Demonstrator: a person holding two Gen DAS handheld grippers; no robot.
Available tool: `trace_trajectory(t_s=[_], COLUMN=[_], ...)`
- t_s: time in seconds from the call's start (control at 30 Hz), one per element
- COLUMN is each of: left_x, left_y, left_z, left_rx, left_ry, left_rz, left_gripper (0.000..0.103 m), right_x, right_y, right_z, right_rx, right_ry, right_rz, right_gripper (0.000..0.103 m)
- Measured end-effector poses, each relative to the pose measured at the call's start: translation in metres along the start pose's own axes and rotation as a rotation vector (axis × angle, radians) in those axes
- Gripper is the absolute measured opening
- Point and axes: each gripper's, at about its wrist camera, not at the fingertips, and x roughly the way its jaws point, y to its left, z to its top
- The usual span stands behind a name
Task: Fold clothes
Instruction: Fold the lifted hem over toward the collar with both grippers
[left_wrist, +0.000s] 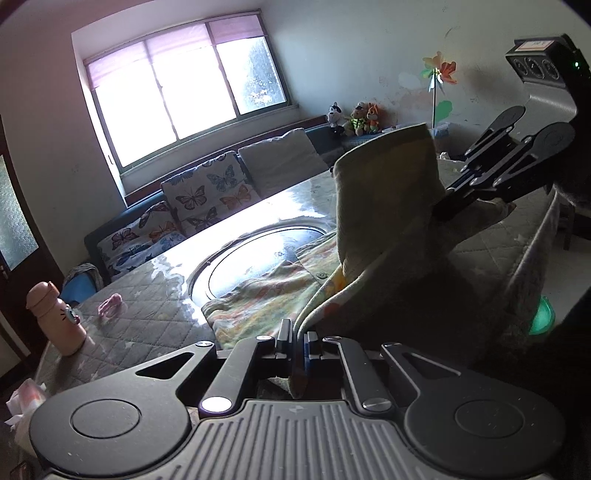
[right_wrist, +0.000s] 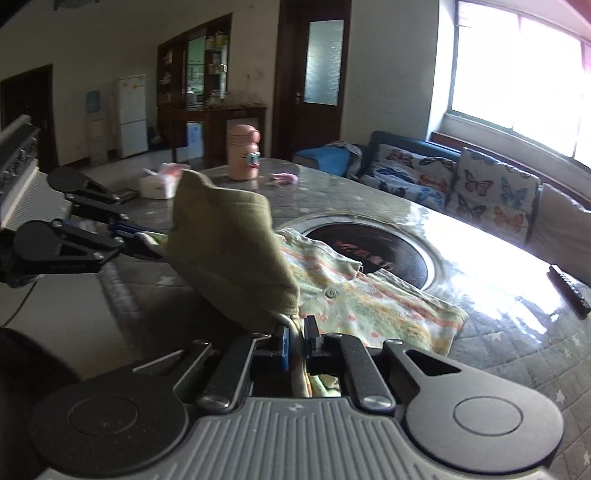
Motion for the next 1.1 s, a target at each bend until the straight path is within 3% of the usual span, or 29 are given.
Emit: trace_trajectory(t_s=[0.17, 0.5, 0.67, 0.9, 1.0, 1.1], left_x=[0.003, 0.047, 0.092, 0.172, 0.191, 0.194], left_y=[0.008, 0.033, 0.052, 0.073, 0.078, 0.079], left_z=[0.006, 0.027, 0.046, 0.055, 0.046, 0.039], left_rx=[-0.004, -0.028, -0.043, -0.067, -0.081, -0.076], left_ry=[-0.023, -0.041, -0.007, 0.097, 0.14, 0.158], left_rz=[0.022, 0.062, 0.06, 0.038, 0.031, 0.022], left_gripper=[0.006, 0.006, 0.006, 0.006, 0.006, 0.006], right_x=[-0.004, 0.03, 0.06, 0.125, 0.144, 0.155], right_y=[0.004, -0.026, -0.052, -0.102, -0.114, -0.118], right_z=[0.007, 0.033, 0.051, 0.059, 0.046, 0.033], right_rx=[-0.014, -0.022, -0.015, 0.121, 0.177, 0.187], right_ry=[-0.011, -0.028, -0.021, 0.059, 0.097, 0.143], right_rz=[-0.008, -0.048, -0.099, -0.118, -0.091, -0.081], right_gripper=[0.003, 0.003, 0.003, 0.003, 0.008, 0.032])
